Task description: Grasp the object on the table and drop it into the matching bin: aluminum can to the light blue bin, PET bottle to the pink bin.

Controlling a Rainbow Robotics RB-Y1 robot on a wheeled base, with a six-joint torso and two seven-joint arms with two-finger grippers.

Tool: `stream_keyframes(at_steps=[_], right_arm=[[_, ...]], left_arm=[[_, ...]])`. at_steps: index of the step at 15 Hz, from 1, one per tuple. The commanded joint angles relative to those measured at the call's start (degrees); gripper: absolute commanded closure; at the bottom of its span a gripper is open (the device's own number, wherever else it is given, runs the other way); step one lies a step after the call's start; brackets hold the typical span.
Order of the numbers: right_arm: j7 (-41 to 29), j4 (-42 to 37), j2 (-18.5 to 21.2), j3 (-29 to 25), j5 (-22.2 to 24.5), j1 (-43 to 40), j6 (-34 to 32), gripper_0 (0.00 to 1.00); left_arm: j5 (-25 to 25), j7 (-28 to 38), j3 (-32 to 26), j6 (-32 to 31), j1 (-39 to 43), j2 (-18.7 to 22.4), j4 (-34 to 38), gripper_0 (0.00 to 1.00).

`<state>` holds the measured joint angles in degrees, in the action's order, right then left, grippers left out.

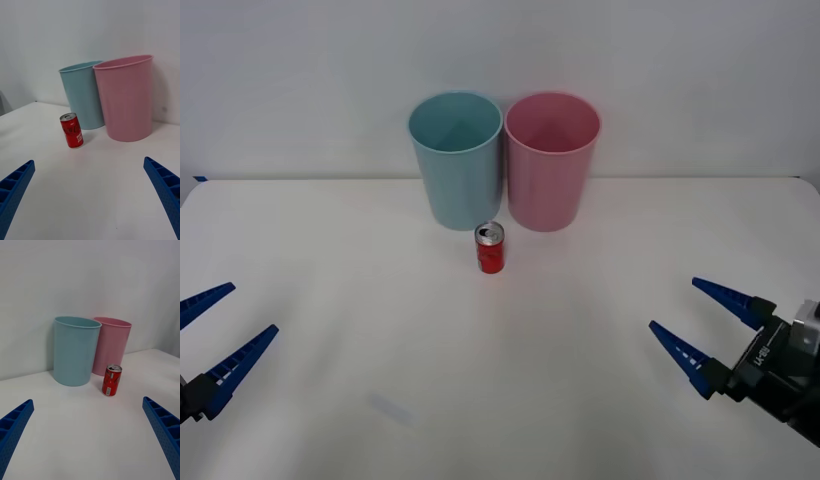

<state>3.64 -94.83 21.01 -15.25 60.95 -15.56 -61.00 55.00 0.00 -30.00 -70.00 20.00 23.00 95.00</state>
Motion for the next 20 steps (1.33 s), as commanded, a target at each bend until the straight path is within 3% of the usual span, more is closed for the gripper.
stream_keyframes(at_steps=[1,4,10,14,20], right_arm=[[1.20,0.00,-3.00,0.48,4.27,1.94,1.06,0.00],[2.07,0.00,-6.51,1.80,8.57,3.61,2.82,0.00],[5.33,0.00,-8.01,9.80,8.75,4.05,12.48,0.00],[13.24,0.00,-10.99,14.63,9.19,4.05,19.69,0.00],[15.35,2.11,-14.60,21.49,10.16,5.10,30.59,0.00]], left_arm=[[0.00,0.00,0.00,0.00,0.00,0.00,0.00,0.00],[0.00,0.00,0.00,0.00,0.00,0.00,0.00,0.00],[0.00,0.00,0.00,0.00,0.00,0.00,0.00,0.00],[0.00,0.00,0.00,0.00,0.00,0.00,0.00,0.00],[0.00,0.00,0.00,0.00,0.00,0.00,0.00,0.00]])
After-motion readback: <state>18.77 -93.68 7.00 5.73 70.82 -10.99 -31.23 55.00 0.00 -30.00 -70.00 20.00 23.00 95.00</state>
